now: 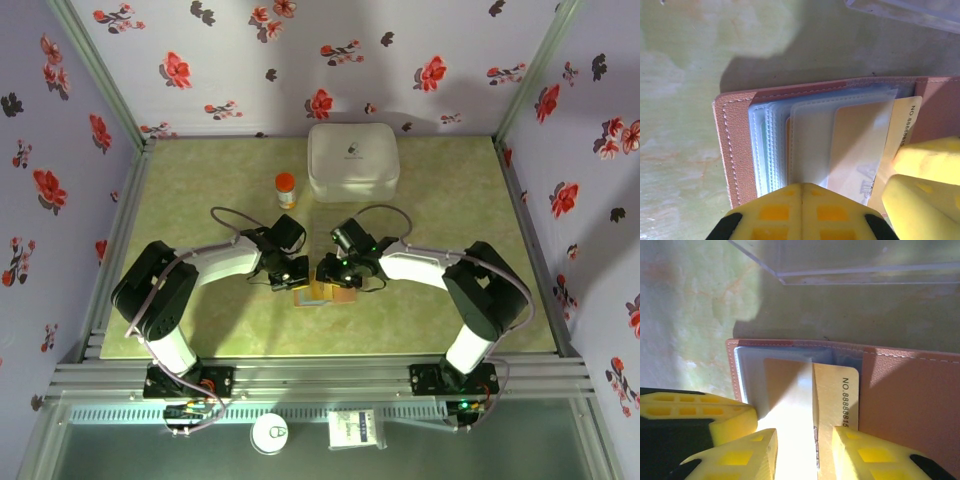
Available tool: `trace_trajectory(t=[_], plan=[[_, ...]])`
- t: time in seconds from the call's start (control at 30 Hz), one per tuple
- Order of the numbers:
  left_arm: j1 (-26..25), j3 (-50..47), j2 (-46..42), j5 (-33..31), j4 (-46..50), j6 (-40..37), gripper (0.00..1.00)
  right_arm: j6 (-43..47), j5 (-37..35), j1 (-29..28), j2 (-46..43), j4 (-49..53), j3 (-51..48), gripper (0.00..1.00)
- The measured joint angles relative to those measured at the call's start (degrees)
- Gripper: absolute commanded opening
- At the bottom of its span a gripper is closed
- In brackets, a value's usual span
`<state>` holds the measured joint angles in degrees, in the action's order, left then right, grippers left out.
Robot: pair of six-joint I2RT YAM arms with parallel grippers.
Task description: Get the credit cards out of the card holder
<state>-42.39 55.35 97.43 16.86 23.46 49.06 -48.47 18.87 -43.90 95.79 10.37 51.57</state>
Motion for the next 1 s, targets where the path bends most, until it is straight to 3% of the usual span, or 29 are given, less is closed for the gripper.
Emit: trace_trajectory(t=[0.13, 0.57, 1.0], plan=[[0.00, 0.09, -0.61, -0.48, 1.03, -0.15, 0.00, 0.00, 0.00, 0.04, -1.25, -0.02, -0.33, 0.39], [-1.88, 2.69, -1.05, -1.01, 2.16, -0.39, 0.00, 0.02, 0.68, 0.94, -2.10, -2.12, -3.65, 0.36], [-1.88, 2.67, 1.42, -2.01, 2.99, -1.03, 0.00, 1.09, 3.98, 2.78, -2.16, -6.23, -6.34, 0.28]])
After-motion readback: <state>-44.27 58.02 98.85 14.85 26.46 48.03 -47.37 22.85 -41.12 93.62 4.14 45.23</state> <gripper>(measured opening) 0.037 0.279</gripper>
